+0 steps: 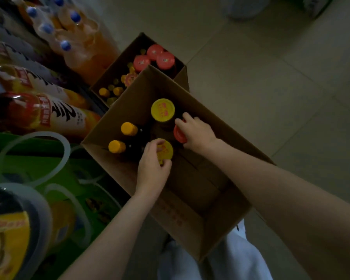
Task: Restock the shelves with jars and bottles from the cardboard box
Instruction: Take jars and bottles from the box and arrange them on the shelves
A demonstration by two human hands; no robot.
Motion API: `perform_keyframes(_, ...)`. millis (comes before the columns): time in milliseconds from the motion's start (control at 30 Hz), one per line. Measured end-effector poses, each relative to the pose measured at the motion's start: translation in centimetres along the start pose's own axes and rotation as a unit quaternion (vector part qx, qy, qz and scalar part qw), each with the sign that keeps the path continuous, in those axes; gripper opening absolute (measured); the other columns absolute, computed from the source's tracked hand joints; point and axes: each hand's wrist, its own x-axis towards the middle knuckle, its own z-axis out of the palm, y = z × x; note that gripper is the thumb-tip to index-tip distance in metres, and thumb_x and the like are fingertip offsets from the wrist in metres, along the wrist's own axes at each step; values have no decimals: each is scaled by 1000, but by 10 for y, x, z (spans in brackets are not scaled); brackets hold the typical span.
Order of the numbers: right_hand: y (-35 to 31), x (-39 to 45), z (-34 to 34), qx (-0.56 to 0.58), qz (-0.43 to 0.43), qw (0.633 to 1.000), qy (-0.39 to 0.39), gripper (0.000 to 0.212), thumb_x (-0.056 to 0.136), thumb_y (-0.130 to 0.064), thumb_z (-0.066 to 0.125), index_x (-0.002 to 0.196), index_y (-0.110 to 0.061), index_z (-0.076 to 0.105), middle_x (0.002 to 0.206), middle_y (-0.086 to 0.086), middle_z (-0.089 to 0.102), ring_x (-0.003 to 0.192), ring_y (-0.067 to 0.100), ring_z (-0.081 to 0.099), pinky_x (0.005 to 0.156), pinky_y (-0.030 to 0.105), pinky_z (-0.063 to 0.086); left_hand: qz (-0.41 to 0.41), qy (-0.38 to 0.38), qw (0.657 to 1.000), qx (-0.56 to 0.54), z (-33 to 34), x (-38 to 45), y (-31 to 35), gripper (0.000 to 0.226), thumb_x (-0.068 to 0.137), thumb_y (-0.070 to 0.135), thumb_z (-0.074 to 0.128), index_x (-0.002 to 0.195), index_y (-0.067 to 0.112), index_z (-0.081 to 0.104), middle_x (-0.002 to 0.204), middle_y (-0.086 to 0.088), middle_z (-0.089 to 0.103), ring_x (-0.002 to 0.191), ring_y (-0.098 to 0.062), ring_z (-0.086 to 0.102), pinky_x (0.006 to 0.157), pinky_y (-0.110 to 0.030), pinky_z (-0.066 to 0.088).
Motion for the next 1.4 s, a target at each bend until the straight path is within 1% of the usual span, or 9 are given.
perform_keyframes(167, 27, -35, -64, 142, -8, 988, -56, 47, 70, -34, 78, 103, -21, 48, 108, -1, 48, 99, 22, 52, 74, 31, 50, -26, -169, 982, -79, -6, 2, 20, 83, 80, 20, 71, 145, 24, 20, 147, 2, 30, 137, -15, 28, 105, -23, 29)
perform_keyframes(300, 29, -55, -114, 345, 6, 920, -186, 35, 72, -30, 78, 88, -18, 49, 98, -3, 55, 90, 14, 57, 62, 25, 56, -51, -283, 944, -164, -8, -3, 46, 59, 73, 20, 77, 120, 27, 42, 115, 5, 54, 111, -16, 53, 82, -18, 46)
perform_keyframes(500, 9, -119, -193, 326, 107, 931, -123, 41, 81, -52, 62, 101, -17, 53, 84, 0, 56, 61, 15, 56, 39, 20, 42, -49, -380, 894, -233, -52, -31, 117, 72, 52, 44, 84, 116, 25, 56, 111, -2, 67, 106, -21, 63, 98, -42, 47)
perform_keyframes(633, 2, -204, -287, 274, 275, 919, -66, 52, 78, -60, 55, 83, -9, 58, 64, 7, 56, 45, 20, 48, 41, 18, 37, 69, -415, 887, -190, -90, -64, 230, 35, 69, 26, 79, 96, 27, 57, 94, 1, 68, 88, -15, 65, 77, -27, 53)
perform_keyframes(767, -13, -364, -394, 294, 354, 887, 33, 62, 80, -70, 46, 82, -10, 60, 75, 15, 66, 56, 25, 63, 53, 26, 51, 159, -582, 775, -187, -138, -136, 344, 51, 57, 25, 86, 100, 15, 60, 88, -2, 71, 76, -13, 68, 67, -25, 54)
perform_keyframes(867, -56, -512, -439, 414, 283, 849, 167, 50, 68, -61, 67, 105, -27, 65, 107, 4, 69, 100, 25, 66, 83, 36, 54, 227, -689, 657, -207, -171, -213, 422, 80, 33, 42, 92, 102, 10, 66, 94, -7, 69, 79, -17, 67, 75, -31, 55)
perform_keyframes(1033, -170, -708, -467, 372, 276, 753, 468, 44, 66, -33, 75, 110, -33, 65, 113, -1, 69, 112, 23, 61, 100, 48, 42, 336, -773, 495, -211, -216, -390, 527, 64, 25, 42, 93, 80, 13, 76, 81, -7, 73, 69, -15, 70, 69, -30, 58)
perform_keyframes(1267, -352, -931, -456, 207, 436, 569, 666, 43, 63, -26, 81, 103, -21, 67, 97, -3, 71, 88, 9, 65, 71, 23, 51, 509, -796, 310, -110, -267, -670, 562, 76, 37, 40, 91, 102, 16, 61, 87, 4, 72, 80, -7, 67, 69, -20, 53)
perform_keyframes(1400, -456, -1021, -420, 153, 509, 465, 708, 26, 73, -20, 74, 98, -21, 66, 83, -6, 67, 73, 7, 61, 63, 20, 48, 587, -771, 233, -76, -290, -808, 513, 54, 55, 20, 80, 104, 18, 59, 92, 1, 68, 84, -9, 64, 73, -23, 54)
